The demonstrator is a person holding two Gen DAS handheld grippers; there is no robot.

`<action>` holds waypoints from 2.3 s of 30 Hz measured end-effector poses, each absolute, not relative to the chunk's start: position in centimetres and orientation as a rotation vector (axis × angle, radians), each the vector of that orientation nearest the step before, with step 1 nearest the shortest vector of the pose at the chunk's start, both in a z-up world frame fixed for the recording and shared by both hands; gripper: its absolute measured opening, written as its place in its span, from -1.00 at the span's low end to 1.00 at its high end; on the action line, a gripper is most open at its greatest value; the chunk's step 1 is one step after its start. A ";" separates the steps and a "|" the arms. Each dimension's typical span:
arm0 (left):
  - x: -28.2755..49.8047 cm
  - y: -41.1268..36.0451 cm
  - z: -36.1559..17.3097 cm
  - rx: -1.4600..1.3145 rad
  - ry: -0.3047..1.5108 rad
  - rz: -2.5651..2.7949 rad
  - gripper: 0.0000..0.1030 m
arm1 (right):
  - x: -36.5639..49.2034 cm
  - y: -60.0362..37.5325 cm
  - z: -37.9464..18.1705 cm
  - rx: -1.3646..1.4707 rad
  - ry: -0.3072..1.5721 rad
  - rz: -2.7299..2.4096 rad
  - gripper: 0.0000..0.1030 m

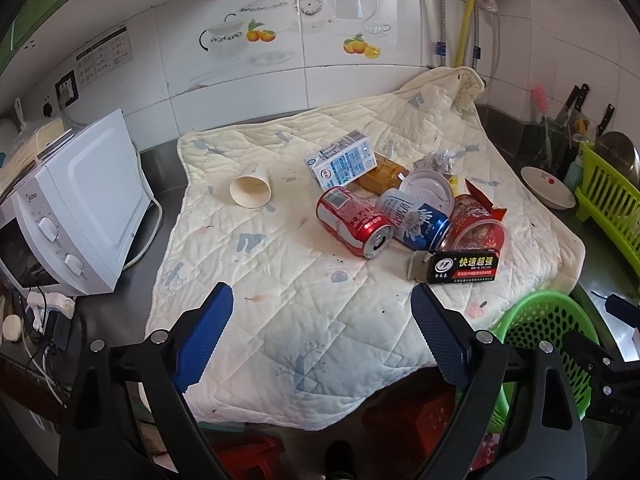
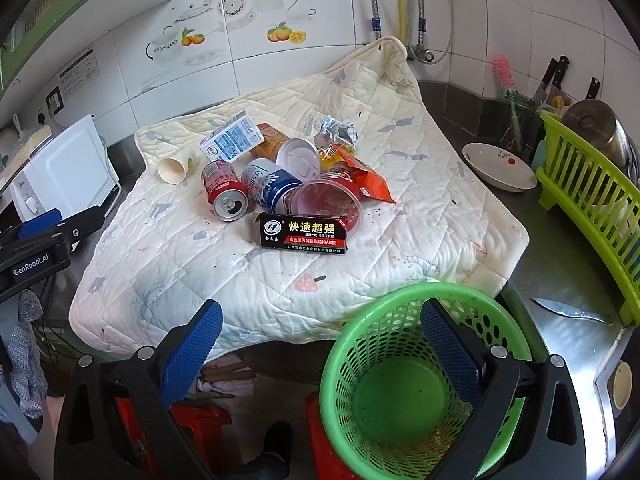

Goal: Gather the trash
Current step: 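Reach down and grasp the orange snack bag with the right tool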

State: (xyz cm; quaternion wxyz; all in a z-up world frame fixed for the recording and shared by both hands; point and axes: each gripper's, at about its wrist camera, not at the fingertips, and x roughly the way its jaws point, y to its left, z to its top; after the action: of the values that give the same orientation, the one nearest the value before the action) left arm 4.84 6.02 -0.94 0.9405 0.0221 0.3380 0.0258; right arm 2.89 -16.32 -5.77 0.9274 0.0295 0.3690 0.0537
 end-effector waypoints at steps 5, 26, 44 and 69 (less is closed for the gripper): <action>5.8 6.9 -1.2 0.038 0.702 0.056 0.73 | 4.5 -16.2 -5.9 0.069 0.768 0.103 0.87; 10.1 11.1 -2.6 0.007 0.747 0.090 0.68 | 16.4 -16.2 -4.1 0.054 0.782 0.101 0.85; 13.7 13.2 -3.7 0.012 0.779 0.104 0.67 | 26.8 -16.8 -8.2 0.006 0.891 0.071 0.30; 16.0 9.7 -4.5 0.025 0.799 -0.074 0.66 | 27.6 -19.0 -7.6 -0.003 0.852 -0.001 -0.91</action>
State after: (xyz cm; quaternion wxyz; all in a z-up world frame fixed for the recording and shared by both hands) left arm 15.97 9.68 -4.49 0.9205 0.0122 0.3890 -0.0360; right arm 27.62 -19.00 -7.59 0.9106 -0.0012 0.4133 -0.0005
